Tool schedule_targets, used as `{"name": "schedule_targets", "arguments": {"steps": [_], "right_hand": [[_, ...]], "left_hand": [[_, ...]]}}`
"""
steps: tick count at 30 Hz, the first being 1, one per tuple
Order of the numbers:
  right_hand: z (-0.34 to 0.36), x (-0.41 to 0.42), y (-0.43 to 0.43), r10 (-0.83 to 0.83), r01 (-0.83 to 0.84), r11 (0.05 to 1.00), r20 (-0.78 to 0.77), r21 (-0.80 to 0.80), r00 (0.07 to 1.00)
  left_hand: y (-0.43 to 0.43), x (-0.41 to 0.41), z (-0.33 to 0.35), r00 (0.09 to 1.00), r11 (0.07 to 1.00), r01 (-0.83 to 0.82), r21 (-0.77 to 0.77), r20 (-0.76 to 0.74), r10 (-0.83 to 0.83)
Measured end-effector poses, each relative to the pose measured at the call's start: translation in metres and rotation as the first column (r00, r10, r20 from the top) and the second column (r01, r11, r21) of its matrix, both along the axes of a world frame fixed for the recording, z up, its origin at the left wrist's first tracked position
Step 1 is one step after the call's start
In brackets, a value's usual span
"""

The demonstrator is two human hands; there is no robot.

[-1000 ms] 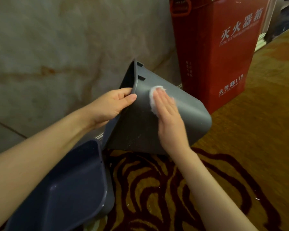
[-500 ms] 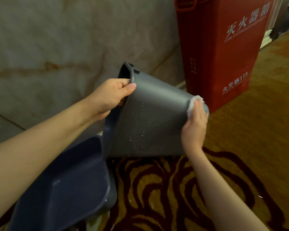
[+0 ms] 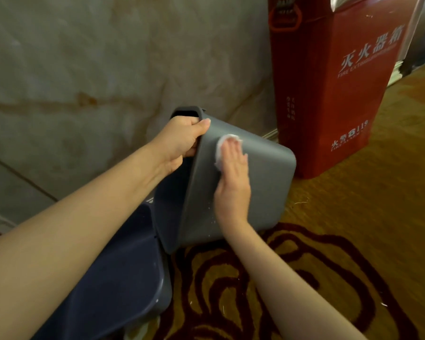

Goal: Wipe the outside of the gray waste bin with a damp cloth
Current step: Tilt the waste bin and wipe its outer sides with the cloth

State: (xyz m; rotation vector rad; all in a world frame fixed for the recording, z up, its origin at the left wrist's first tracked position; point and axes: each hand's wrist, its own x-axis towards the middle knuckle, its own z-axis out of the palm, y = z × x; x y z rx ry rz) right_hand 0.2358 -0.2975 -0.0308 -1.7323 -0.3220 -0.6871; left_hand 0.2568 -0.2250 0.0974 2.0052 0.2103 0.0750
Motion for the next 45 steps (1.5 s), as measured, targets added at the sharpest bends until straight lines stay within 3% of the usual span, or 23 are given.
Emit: {"name": "schedule_targets", "arguments": {"steps": [6,15,20,24,26,30,34,41,45], "right_hand": [[0.001,-0.031,0.034,0.123,-0.106,0.982,0.109,-0.155,0.986],[0.015,-0.024,0.011,0.046,0.017,0.949,0.189,-0.316,0.981],[0.03,-0.022,0.011,0.194,-0.13,0.868,0.086,-0.479,0.977],[0.029,-0.012,0.004,0.222,-0.159,0.781,0.031,-0.604,0.975],[0.031,-0.007,0.005,0.213,-0.159,0.798,0.025,-0.582,0.977],[0.027,-0.003,0.009,0.138,-0.13,0.882,-0.017,-0.453,0.99],[0.02,-0.012,0.029,0.138,-0.148,0.935,-0.054,-0.322,0.989],[-0.013,-0.027,0.029,0.021,-0.033,0.971,-0.051,-0.237,0.998],[-0.056,-0.019,-0.013,-0.136,0.078,0.983,-0.38,-0.165,0.915]], "left_hand": [[0.026,-0.016,-0.006,0.991,0.988,-0.136,-0.07,0.001,0.137],[0.032,-0.01,0.033,0.989,0.988,-0.144,0.056,0.023,0.143],[0.045,-0.001,0.037,0.979,0.981,-0.187,0.041,-0.08,0.19],[0.046,0.007,0.024,0.97,0.974,-0.226,0.003,-0.093,0.226],[0.047,0.009,0.02,0.971,0.973,-0.228,-0.032,-0.082,0.225],[0.054,-0.007,0.004,0.998,0.947,-0.061,-0.315,-0.053,0.046],[0.073,-0.038,-0.022,0.998,0.972,0.066,-0.224,0.016,-0.064],[0.075,-0.054,-0.023,0.993,0.947,0.114,-0.299,0.021,-0.113],[0.077,-0.054,-0.022,0.996,0.934,0.078,-0.349,-0.008,-0.086]]}}
